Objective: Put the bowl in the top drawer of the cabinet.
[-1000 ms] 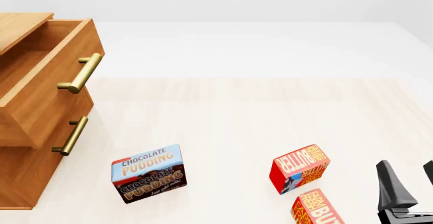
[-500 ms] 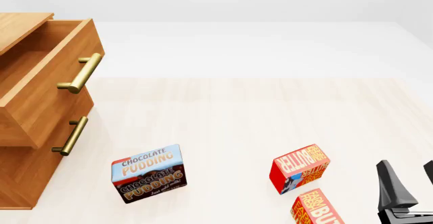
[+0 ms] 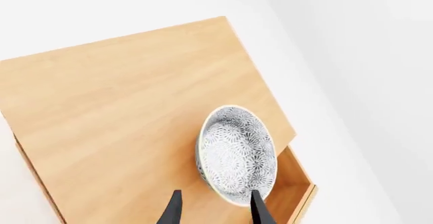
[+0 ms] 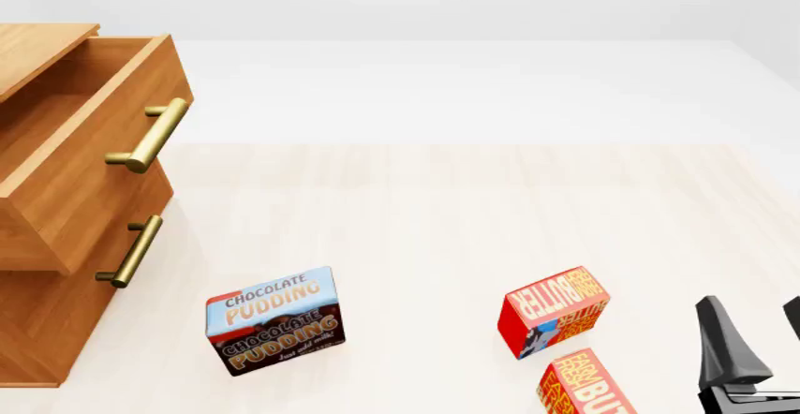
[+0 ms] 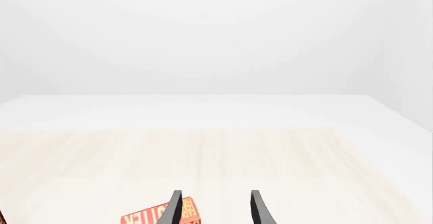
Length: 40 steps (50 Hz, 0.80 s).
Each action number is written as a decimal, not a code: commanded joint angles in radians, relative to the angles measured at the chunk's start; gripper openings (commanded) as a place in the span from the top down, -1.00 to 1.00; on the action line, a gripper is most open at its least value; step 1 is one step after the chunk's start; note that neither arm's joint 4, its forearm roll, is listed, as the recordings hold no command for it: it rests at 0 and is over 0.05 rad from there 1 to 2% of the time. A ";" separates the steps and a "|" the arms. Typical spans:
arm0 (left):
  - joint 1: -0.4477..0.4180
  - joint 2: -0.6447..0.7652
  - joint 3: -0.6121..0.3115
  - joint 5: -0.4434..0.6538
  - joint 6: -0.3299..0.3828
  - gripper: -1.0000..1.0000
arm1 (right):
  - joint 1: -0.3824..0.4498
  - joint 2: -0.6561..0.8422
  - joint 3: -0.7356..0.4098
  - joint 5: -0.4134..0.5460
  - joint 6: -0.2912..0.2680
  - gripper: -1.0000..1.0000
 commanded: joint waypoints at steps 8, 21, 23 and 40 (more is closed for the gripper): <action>-0.082 -0.100 0.014 0.039 0.015 -1.00 | -0.003 0.000 0.000 -0.001 0.000 -1.00; -0.210 -0.215 0.072 0.077 -0.001 -1.00 | -0.001 0.000 0.000 -0.004 0.001 -1.00; -0.225 -0.227 0.087 0.074 -0.003 -1.00 | -0.002 0.000 0.000 -0.004 0.001 -1.00; -0.330 -0.321 0.107 0.121 -0.028 -1.00 | 0.000 0.000 0.000 -0.011 0.001 -1.00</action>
